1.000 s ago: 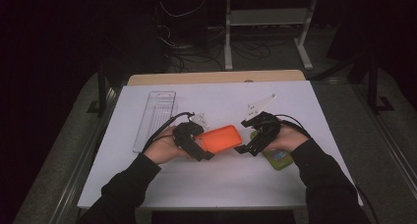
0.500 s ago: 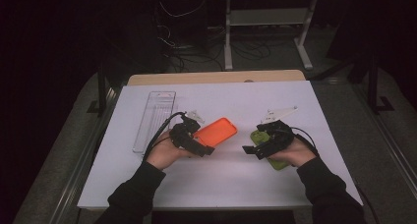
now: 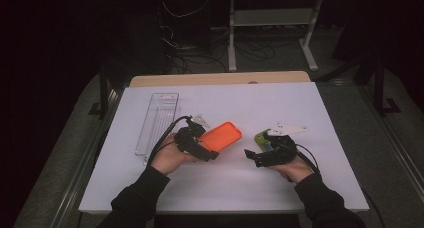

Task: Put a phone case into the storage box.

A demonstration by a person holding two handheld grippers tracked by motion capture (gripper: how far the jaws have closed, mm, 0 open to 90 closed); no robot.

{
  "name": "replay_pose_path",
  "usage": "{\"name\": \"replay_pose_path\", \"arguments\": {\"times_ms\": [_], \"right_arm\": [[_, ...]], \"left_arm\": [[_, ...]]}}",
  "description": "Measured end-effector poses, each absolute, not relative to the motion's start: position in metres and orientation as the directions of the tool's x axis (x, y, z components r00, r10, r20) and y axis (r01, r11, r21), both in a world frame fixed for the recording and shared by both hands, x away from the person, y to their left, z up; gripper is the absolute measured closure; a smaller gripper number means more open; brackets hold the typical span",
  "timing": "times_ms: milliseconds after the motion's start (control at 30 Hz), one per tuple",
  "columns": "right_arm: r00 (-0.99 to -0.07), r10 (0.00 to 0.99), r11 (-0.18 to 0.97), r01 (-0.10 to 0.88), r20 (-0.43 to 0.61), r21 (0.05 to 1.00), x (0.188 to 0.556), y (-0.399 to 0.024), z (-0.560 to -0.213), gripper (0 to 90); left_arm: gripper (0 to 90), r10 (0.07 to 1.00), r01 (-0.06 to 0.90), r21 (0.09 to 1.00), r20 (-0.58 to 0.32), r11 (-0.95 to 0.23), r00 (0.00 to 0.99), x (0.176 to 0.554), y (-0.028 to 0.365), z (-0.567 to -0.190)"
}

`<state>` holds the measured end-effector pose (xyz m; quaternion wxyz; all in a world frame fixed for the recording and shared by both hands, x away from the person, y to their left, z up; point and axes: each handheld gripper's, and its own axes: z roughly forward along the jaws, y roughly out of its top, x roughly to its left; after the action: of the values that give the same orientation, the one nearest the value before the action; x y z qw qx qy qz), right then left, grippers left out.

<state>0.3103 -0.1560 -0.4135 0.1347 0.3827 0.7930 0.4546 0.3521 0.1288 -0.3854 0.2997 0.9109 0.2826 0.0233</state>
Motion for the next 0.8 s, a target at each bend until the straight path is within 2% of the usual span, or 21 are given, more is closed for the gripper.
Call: {"name": "replay_pose_path", "arguments": {"times_ms": [400, 500, 633, 800], "right_arm": [[-0.678, 0.733, 0.332, 0.424, 0.052, 0.843, 0.309, -0.155, -0.413, 6.2], [-0.666, 0.746, 0.353, 0.406, 0.008, 0.843, 0.306, -0.152, -0.411, 6.2], [-0.672, 0.732, 0.448, 0.348, -0.115, 0.823, 0.304, -0.146, -0.412, 6.2], [-0.677, 0.719, 0.478, 0.312, -0.162, 0.821, 0.302, -0.142, -0.412, 5.8]], "left_arm": [[15.6, 0.544, 0.506, 0.575, -0.122, -0.643, 0.83, 0.355, 0.134, -0.384], [15.6, 0.541, 0.504, 0.567, -0.119, -0.651, 0.833, 0.356, 0.135, -0.383], [15.6, 0.537, 0.502, 0.569, -0.121, -0.652, 0.835, 0.356, 0.135, -0.383], [15.6, 0.537, 0.501, 0.568, -0.12, -0.653, 0.835, 0.355, 0.135, -0.383]]}}
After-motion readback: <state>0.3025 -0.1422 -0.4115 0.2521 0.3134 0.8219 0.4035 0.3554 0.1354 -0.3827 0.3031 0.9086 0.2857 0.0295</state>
